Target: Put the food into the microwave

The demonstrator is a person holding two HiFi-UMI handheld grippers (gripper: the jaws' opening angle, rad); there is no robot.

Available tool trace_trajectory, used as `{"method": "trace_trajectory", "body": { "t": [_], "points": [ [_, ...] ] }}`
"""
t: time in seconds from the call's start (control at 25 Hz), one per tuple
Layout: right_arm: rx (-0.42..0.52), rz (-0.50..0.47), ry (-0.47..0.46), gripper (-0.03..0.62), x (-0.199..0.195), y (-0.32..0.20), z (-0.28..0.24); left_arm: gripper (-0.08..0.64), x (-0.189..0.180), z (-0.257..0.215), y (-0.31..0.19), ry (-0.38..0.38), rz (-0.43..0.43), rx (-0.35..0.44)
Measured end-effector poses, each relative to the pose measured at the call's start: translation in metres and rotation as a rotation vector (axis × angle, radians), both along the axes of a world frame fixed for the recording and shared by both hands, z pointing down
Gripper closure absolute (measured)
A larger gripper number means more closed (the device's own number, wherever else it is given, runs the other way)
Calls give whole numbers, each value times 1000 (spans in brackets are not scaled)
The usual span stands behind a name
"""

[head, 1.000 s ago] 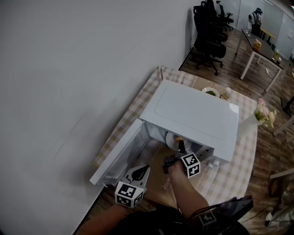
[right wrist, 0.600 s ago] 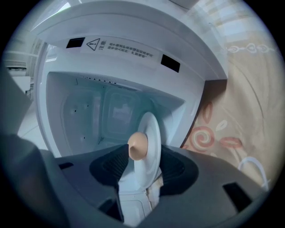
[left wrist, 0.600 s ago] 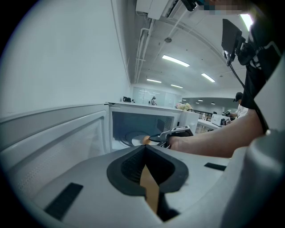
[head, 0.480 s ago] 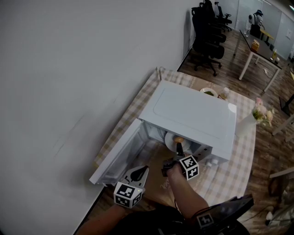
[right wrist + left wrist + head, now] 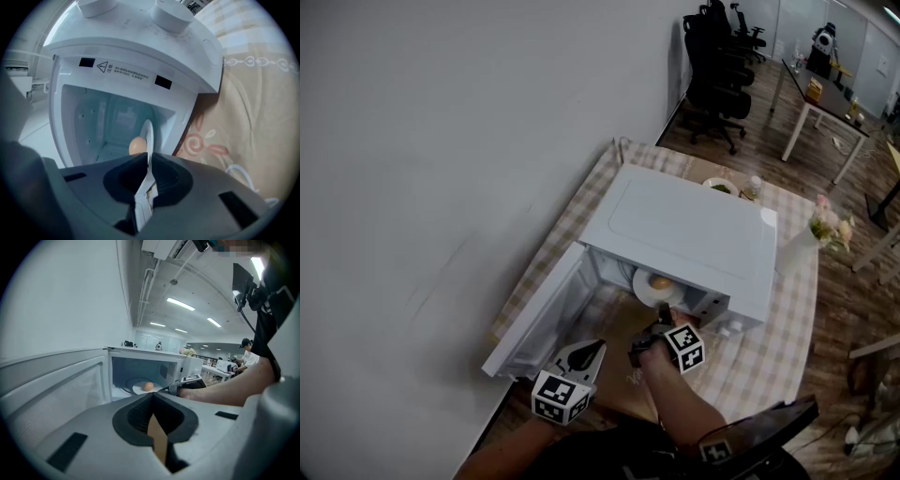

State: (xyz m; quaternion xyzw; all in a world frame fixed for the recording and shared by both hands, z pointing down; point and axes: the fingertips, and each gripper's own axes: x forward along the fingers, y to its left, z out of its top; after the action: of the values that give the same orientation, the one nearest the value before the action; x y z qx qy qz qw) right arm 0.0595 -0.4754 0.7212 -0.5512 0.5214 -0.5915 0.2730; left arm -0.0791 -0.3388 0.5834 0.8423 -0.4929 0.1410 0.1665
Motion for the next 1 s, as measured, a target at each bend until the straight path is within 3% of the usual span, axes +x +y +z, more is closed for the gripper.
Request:
{"method": "trace_trajectory", "body": {
  "t": [0.44, 0.8, 1.0],
  "points": [
    [-9, 65, -37, 575, -6, -30, -7, 552, -11, 0, 6, 1, -14, -5],
    [-16, 104, 15, 575, -1, -72, -8, 552, -25, 0, 9, 4, -59, -12],
    [-6, 94, 98, 567, -2, -84, -16, 552, -29, 0, 9, -17, -68, -6]
  ]
}}
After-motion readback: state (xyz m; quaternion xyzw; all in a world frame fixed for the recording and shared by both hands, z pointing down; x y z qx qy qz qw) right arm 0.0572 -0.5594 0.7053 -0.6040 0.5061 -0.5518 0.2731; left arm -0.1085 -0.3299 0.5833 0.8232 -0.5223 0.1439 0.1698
